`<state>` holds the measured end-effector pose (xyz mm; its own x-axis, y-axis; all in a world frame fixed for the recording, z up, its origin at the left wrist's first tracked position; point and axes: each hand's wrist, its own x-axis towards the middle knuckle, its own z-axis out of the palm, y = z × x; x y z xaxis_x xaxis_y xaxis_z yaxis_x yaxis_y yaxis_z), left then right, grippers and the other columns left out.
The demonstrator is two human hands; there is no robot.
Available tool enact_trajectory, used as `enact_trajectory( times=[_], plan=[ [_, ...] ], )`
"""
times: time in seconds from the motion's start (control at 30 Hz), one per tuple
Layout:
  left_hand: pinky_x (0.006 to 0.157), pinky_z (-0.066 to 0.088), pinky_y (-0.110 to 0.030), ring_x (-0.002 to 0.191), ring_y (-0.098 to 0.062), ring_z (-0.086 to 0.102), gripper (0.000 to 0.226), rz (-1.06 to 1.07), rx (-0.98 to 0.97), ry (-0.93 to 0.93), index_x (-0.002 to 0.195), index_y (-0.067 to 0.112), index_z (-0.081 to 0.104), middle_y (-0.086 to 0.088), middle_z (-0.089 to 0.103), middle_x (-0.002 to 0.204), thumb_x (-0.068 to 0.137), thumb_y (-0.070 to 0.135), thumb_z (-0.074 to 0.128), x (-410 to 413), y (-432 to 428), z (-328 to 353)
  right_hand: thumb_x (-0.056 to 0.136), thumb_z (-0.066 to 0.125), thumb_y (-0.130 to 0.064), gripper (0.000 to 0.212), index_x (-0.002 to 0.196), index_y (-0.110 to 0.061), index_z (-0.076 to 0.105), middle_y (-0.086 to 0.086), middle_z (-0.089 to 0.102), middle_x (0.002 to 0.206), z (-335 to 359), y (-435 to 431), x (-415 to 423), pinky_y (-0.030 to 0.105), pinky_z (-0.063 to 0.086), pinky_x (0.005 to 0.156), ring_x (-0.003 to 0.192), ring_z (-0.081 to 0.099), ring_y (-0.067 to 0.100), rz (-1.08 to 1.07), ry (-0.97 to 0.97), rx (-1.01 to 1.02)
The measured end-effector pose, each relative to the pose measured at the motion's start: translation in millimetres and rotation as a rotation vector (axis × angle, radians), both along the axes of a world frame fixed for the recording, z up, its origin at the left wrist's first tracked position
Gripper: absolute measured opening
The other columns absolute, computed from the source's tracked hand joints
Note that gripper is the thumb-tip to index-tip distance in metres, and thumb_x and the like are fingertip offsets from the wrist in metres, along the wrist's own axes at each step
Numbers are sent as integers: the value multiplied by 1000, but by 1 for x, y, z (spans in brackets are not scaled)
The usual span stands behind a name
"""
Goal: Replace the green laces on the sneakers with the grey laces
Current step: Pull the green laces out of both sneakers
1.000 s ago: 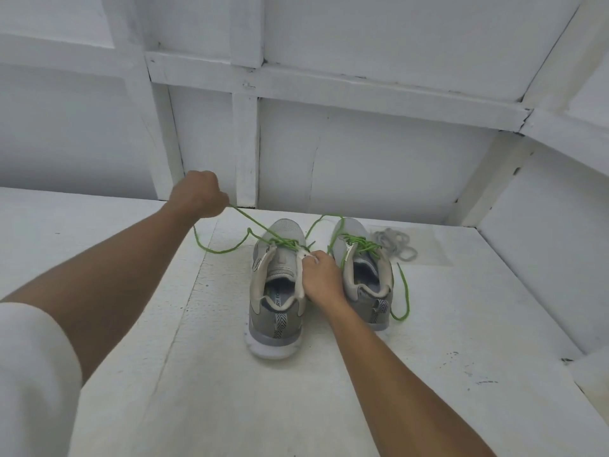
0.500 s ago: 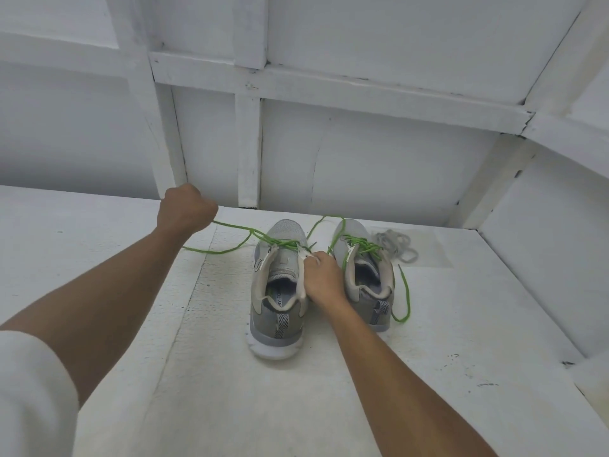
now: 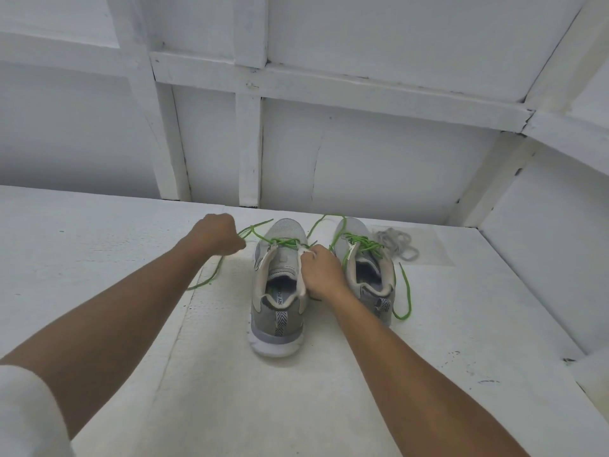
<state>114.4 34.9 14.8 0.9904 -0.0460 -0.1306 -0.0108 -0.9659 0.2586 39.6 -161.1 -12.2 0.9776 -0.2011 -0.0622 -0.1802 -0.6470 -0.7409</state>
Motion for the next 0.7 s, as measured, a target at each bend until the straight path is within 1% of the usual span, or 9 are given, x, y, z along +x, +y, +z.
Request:
enact_trajectory(
  times=[0.07, 0.1, 0.17, 0.27, 0.33, 0.47, 0.57, 0.67, 0.7],
  plan=[
    [76, 49, -34, 94, -30, 63, 32, -23, -157, -15, 101, 0, 66, -15, 69, 100, 90, 29, 58, 0, -15, 8, 98, 37, -20, 28, 105, -3, 57, 15, 59, 108, 4, -1, 3, 29, 31, 70, 89, 48, 26, 30, 23, -42],
    [77, 52, -34, 92, -30, 66, 31, -28, -242, 19, 100, 0, 66, -15, 70, 98, 90, 28, 57, -1, -23, 10, 97, 38, -22, 28, 106, -4, 57, 15, 60, 110, 7, -2, 5, 29, 32, 71, 92, 49, 27, 46, 42, -49],
    [74, 56, -33, 85, -24, 70, 28, -21, -386, 114, 100, 3, 65, -11, 72, 95, 91, 28, 57, -2, -35, 12, 95, 41, -24, 25, 102, -7, 57, 11, 60, 105, 15, -3, 10, 31, 38, 72, 93, 53, 28, 77, 91, -51],
    [65, 53, -27, 73, -20, 66, 28, 5, -433, 185, 100, 3, 64, -10, 69, 88, 91, 29, 59, -4, -47, 9, 88, 50, -27, 22, 102, -12, 58, 6, 60, 103, 28, -5, 21, 33, 47, 74, 95, 58, 27, 103, 119, -72],
    [60, 50, -25, 69, -20, 60, 28, 35, -446, 209, 99, 4, 64, -9, 65, 82, 90, 30, 61, -7, -50, 8, 86, 54, -25, 22, 103, -12, 60, 6, 61, 106, 37, -5, 29, 30, 47, 74, 96, 58, 25, 122, 89, -115],
    [62, 53, -27, 72, -20, 60, 29, 85, -515, 236, 99, 7, 65, -11, 66, 90, 88, 34, 65, -8, -47, 1, 88, 53, -13, 21, 102, -13, 68, 5, 67, 109, 50, -5, 45, 24, 43, 77, 101, 59, 21, 219, 47, -204],
    [65, 58, -29, 74, -23, 64, 31, 119, -601, 221, 102, 4, 69, -14, 69, 93, 88, 30, 63, -9, -44, -4, 87, 51, -6, 24, 96, -15, 72, 4, 69, 105, 50, -1, 56, 21, 42, 74, 95, 61, 20, 302, 69, -255],
    [54, 55, -23, 66, -19, 60, 26, 152, -674, 200, 100, 3, 70, -10, 65, 84, 91, 24, 59, -11, -40, -8, 85, 57, -11, 20, 86, -24, 72, 0, 69, 97, 46, 8, 64, 20, 42, 64, 89, 60, 16, 376, 111, -294],
    [52, 55, -22, 65, -18, 59, 24, 158, -700, 197, 98, 3, 70, -10, 64, 82, 91, 22, 57, -11, -38, -10, 85, 59, -13, 18, 85, -26, 72, -3, 67, 95, 45, 11, 66, 20, 42, 62, 89, 59, 15, 405, 127, -310]
  ],
)
